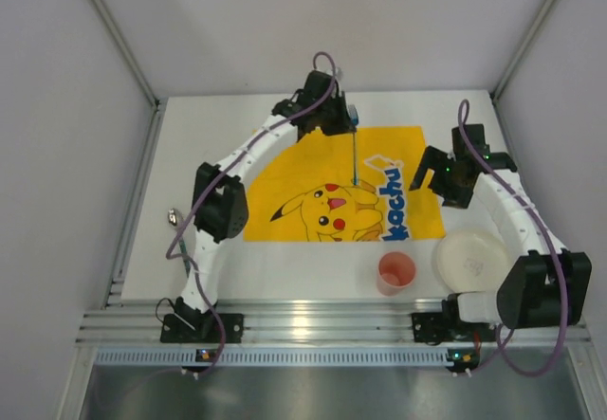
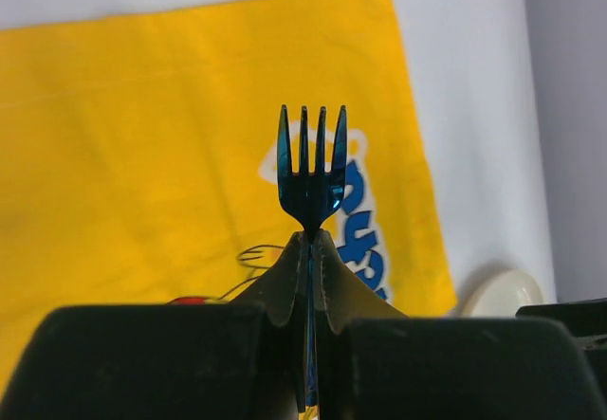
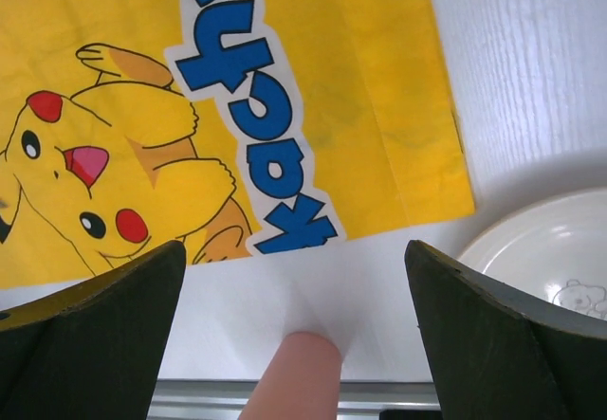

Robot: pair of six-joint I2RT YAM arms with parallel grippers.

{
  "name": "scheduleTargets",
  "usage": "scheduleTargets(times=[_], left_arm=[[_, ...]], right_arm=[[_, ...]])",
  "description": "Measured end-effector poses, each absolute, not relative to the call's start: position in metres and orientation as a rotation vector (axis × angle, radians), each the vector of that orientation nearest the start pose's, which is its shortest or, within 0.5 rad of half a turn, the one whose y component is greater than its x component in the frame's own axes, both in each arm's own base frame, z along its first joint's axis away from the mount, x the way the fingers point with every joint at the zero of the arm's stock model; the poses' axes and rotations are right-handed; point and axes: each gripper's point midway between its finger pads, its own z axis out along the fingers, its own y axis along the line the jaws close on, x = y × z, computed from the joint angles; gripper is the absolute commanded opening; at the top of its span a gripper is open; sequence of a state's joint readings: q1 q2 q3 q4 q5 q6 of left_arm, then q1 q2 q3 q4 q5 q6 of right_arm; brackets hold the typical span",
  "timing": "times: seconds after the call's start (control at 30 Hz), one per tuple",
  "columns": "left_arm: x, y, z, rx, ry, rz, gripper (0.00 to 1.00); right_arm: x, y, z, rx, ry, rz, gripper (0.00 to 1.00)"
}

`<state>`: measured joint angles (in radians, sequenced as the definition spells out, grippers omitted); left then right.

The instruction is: Set the dinner table for one person

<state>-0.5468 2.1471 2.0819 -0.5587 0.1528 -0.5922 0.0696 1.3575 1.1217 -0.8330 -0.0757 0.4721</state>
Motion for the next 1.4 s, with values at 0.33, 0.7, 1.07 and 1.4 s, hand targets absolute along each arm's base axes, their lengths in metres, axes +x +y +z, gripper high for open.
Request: scheduleTargets(times=[0.33,0.7,1.07,1.4], left_arm=[[0.448,-0.477,0.092,0.100,2.448,-1.113,0.00],[0.434,-0.532,0.121,0.101,2.324,-1.326,0.00],[0.437,-0.418,0.091,0.157,2.532,-0.909,0.00],[0.437,-0.143,0.090,-0.160,2.657,-0.300,0.00]], right_arm=[[0.266,0.014,0.171,0.676,2.442,0.203,1.00],[0.240,0.010,0.146,0.725,2.506,0.173,1.00],[0.238,0.010,0.144,0.712,2.519,0.164,1.00],[0.244,0.013,0.126,0.704,2.602,0.167,1.00]])
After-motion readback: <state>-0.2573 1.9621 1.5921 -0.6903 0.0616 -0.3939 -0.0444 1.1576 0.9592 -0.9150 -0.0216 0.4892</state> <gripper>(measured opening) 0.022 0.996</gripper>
